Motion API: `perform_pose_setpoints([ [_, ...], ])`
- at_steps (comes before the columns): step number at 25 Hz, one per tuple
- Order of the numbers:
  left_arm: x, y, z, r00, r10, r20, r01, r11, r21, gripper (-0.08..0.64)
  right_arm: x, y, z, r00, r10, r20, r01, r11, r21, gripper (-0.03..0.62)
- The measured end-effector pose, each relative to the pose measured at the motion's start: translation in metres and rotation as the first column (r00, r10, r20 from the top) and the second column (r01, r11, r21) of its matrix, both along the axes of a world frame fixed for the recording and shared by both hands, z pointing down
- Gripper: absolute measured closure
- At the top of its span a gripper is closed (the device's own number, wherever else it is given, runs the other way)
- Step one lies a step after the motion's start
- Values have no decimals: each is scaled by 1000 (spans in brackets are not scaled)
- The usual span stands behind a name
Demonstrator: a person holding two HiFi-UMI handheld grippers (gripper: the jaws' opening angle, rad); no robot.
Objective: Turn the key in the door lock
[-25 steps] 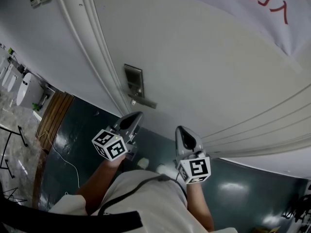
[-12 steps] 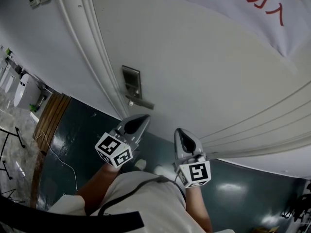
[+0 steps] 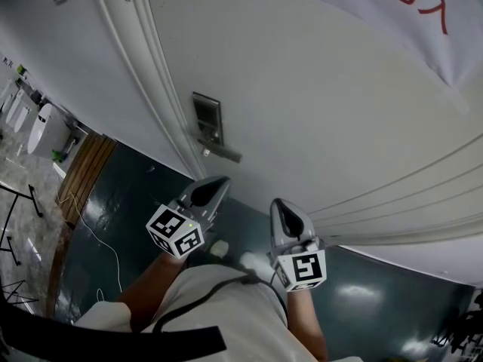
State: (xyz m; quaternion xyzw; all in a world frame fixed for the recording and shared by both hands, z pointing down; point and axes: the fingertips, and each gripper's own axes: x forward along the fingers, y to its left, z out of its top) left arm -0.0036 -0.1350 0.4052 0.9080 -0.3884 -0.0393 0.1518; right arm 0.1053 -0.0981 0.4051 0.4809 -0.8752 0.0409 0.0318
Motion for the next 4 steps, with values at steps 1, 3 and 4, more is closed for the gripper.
perform_pose_setpoints([
  [1,1,1,1,1000,-6,2,6,1000,-2,557,1,0,0,1000,-4,-1,4,1000,0,584],
  [3,4,3,2,1000,-16,4,16,1000,-6,557,3,1,-1,1000,-12,-5,12,1000,3,584],
  [4,5,4,3,1000,-21,4,21,1000,-7,557,4,2,-1,1000,-16,-7,16,1000,5,584],
])
